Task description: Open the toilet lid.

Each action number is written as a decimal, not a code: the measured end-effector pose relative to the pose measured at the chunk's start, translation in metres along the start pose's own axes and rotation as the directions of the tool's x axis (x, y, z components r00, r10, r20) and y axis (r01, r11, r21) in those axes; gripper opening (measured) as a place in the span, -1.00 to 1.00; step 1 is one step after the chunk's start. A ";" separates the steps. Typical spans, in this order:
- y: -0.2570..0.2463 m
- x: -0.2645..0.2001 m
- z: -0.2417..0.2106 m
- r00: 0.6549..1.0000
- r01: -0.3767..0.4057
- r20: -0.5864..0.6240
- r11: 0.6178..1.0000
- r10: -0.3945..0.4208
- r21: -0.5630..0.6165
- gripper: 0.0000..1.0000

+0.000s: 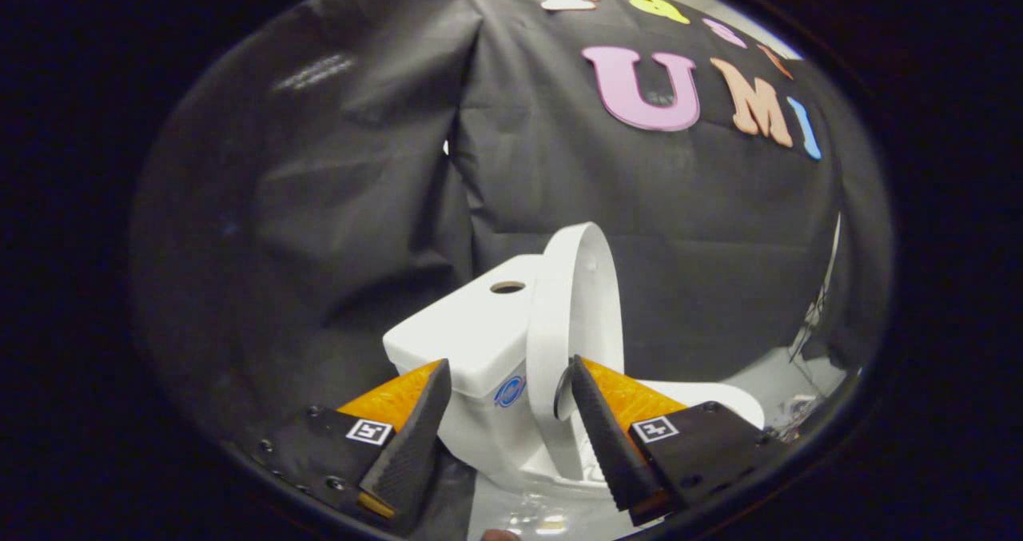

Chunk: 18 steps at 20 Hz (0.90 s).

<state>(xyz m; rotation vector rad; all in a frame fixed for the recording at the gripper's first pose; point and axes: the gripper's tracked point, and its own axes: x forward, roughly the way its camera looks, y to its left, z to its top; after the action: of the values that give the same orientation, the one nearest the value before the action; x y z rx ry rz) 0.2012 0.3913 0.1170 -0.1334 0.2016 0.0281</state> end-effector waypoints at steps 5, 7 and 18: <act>-0.013 -0.035 0.038 0.994 -0.043 0.100 0.998 0.047 -0.042 0.93; -0.025 -0.047 0.047 0.990 -0.062 0.126 0.997 0.067 -0.043 0.93; -0.125 -0.095 0.057 0.980 -0.042 0.192 0.998 0.050 -0.048 0.93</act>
<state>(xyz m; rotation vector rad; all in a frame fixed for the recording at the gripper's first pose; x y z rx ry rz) 0.1251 0.2739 0.2078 -0.1683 0.0101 0.0911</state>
